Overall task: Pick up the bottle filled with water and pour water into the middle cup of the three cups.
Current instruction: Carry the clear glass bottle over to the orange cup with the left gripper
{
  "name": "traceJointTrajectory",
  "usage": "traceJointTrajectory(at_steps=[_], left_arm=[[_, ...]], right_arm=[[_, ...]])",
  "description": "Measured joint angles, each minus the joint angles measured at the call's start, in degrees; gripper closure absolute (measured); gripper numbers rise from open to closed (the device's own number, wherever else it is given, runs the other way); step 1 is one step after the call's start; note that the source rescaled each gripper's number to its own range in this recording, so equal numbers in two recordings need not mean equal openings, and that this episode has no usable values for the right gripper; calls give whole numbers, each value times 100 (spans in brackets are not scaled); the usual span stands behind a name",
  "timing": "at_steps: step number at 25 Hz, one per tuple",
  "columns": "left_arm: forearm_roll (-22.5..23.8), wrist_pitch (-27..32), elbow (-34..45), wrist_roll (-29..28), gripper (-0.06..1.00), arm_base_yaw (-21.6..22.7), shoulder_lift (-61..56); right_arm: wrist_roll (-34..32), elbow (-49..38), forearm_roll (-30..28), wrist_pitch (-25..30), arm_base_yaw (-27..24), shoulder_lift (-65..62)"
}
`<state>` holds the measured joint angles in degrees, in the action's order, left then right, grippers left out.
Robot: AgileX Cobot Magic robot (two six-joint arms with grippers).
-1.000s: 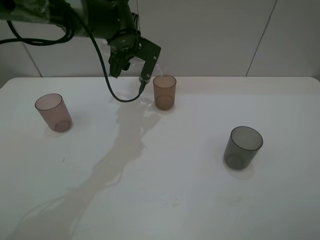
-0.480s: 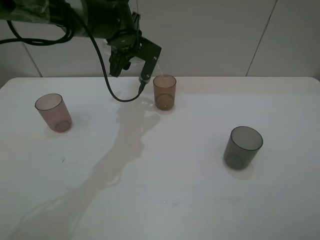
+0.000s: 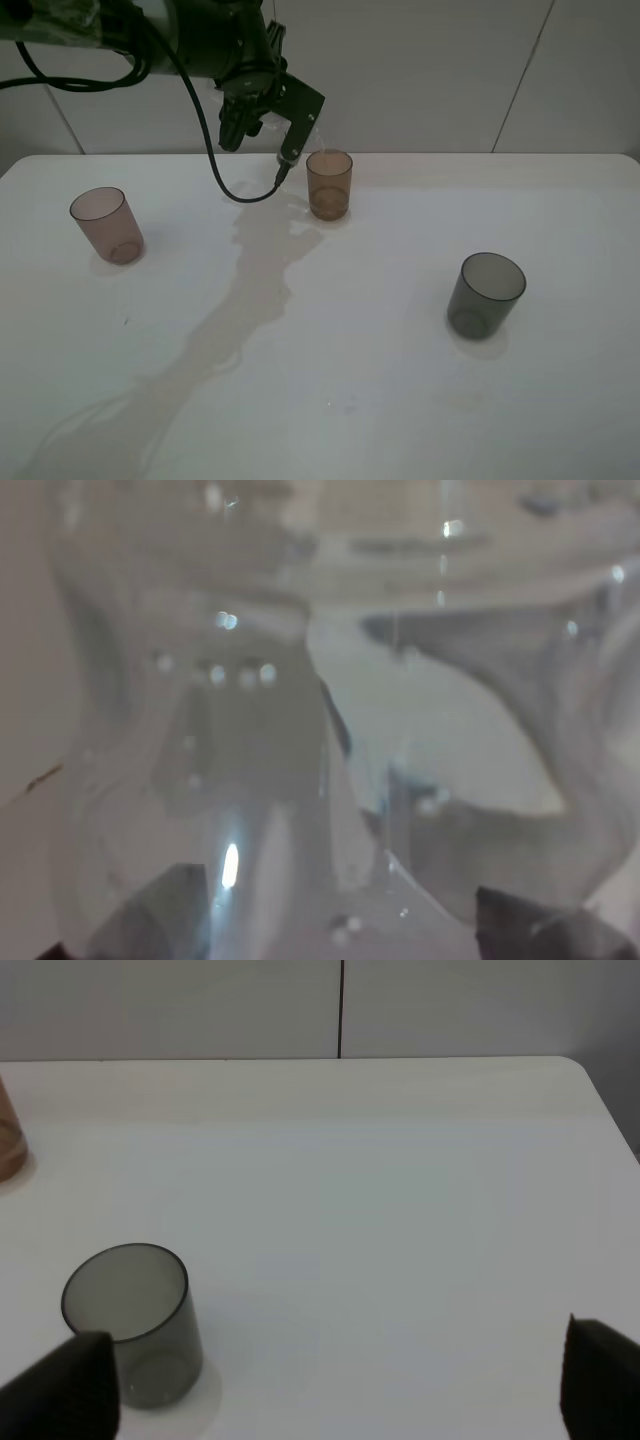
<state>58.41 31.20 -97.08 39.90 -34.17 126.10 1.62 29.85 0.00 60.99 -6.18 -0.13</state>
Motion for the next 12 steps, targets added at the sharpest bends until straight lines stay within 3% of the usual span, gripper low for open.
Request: traceJointTrajectory(at_steps=[12], left_arm=[[317,52,0,97,93,-16,0]], right_arm=[[0,0,0,0,0,0]])
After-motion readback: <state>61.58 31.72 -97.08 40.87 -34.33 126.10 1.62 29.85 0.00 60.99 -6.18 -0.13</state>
